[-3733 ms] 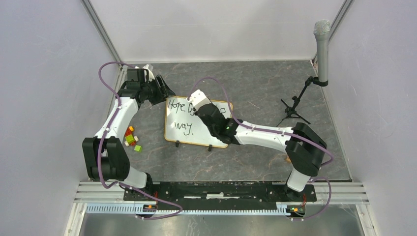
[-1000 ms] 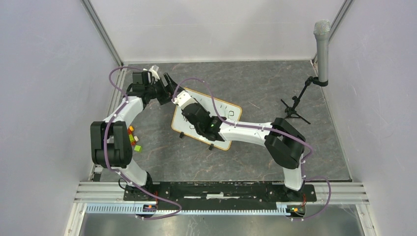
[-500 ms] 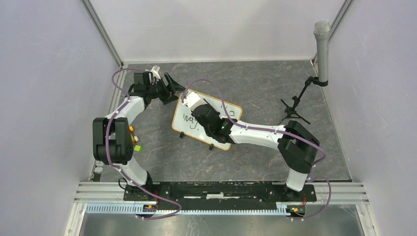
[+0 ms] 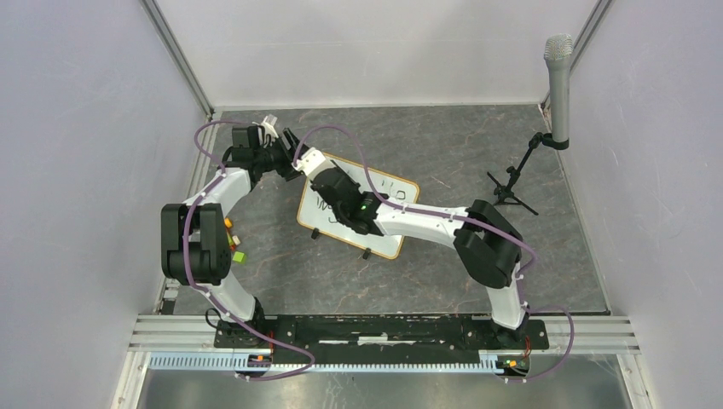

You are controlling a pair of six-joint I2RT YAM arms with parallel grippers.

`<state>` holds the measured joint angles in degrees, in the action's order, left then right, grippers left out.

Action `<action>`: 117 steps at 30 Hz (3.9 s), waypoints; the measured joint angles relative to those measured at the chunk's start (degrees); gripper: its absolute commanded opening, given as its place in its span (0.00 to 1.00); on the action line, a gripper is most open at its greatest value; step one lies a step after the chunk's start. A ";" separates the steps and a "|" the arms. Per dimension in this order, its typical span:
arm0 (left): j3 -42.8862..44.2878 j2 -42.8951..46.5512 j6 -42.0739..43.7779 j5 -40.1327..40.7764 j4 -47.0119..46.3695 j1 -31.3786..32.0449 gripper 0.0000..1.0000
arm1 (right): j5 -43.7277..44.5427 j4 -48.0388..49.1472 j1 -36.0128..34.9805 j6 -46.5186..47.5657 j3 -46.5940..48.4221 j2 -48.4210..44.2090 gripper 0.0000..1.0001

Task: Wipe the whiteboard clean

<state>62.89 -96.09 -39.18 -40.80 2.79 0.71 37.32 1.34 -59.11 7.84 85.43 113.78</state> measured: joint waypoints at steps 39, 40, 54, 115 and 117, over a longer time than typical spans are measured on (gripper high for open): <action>-0.33 0.00 -0.04 0.15 0.13 0.00 0.66 | -1.90 -2.29 3.34 0.17 2.43 -0.59 0.32; -0.33 0.00 -0.04 0.15 0.13 0.00 0.66 | -1.95 -2.14 3.39 0.17 2.16 -0.70 0.32; -0.35 0.00 -0.04 0.22 1.62 0.00 0.68 | -0.81 0.59 3.78 -0.48 -13.90 -11.54 0.32; -0.35 -0.35 0.00 1.22 4.81 0.07 0.90 | -1.40 11.91 -2.75 5.01 -24.63 -8.57 0.32; -0.35 -0.61 0.00 1.29 4.83 0.07 0.93 | -1.38 11.89 -2.73 5.01 -24.61 -8.59 0.32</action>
<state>62.54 -96.71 -39.18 -39.51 7.62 0.78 35.94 13.23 -61.84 12.84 60.82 105.19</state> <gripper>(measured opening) 0.893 0.328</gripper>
